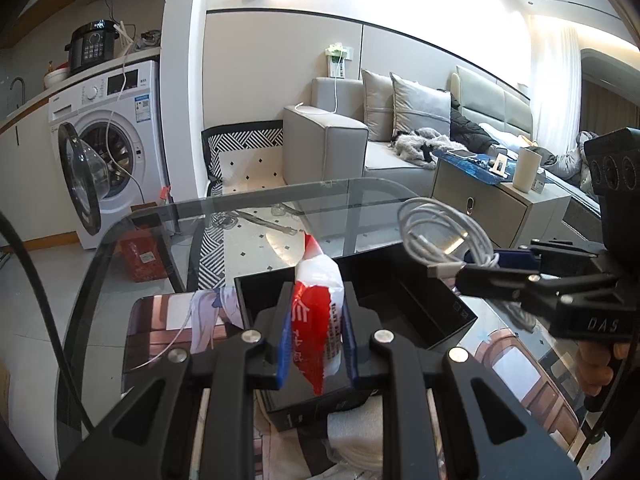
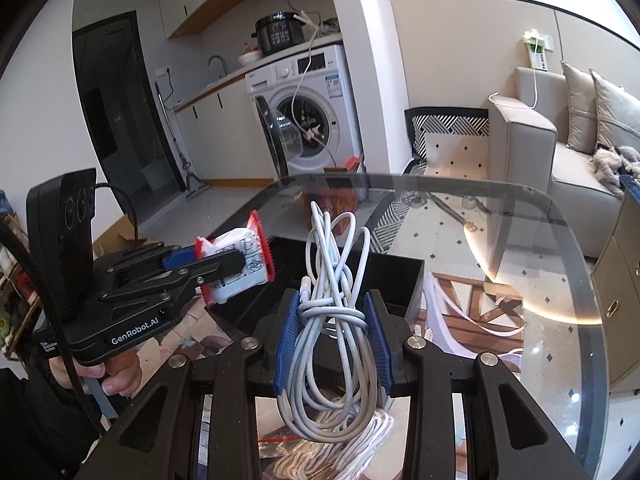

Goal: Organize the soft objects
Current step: 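Carry cable and packet over the black box and release both inside, then withdraw both open grippers from the box back toward the table pile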

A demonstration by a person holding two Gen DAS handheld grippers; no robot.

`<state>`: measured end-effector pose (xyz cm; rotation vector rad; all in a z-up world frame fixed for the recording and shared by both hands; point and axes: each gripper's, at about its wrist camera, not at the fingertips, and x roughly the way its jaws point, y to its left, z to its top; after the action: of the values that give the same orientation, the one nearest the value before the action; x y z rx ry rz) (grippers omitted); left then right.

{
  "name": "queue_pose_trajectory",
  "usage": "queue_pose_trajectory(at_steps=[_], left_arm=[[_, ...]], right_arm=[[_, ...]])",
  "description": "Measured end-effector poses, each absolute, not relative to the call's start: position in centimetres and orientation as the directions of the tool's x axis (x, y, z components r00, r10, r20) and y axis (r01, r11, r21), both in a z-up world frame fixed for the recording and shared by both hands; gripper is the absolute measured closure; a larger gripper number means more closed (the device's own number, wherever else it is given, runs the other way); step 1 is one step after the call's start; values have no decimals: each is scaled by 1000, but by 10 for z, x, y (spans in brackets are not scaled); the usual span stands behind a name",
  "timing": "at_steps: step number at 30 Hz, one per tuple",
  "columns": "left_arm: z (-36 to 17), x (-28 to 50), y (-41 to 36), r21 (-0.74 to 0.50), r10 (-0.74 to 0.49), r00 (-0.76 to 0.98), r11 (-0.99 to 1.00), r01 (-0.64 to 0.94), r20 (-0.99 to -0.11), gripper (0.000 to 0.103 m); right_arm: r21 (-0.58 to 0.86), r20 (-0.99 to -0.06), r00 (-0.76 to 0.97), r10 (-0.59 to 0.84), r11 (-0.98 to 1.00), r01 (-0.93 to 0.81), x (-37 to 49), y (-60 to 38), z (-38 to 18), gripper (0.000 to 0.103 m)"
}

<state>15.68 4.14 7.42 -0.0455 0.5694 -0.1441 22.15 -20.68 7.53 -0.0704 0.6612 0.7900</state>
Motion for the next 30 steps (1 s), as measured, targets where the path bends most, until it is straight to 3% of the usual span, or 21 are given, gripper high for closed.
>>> queue_pose_trajectory(at_steps=[30], left_arm=[[36, 205, 27, -59, -123, 778, 992, 110, -616, 84]], right_arm=[[98, -657, 491, 573, 710, -697, 269, -162, 38, 70]])
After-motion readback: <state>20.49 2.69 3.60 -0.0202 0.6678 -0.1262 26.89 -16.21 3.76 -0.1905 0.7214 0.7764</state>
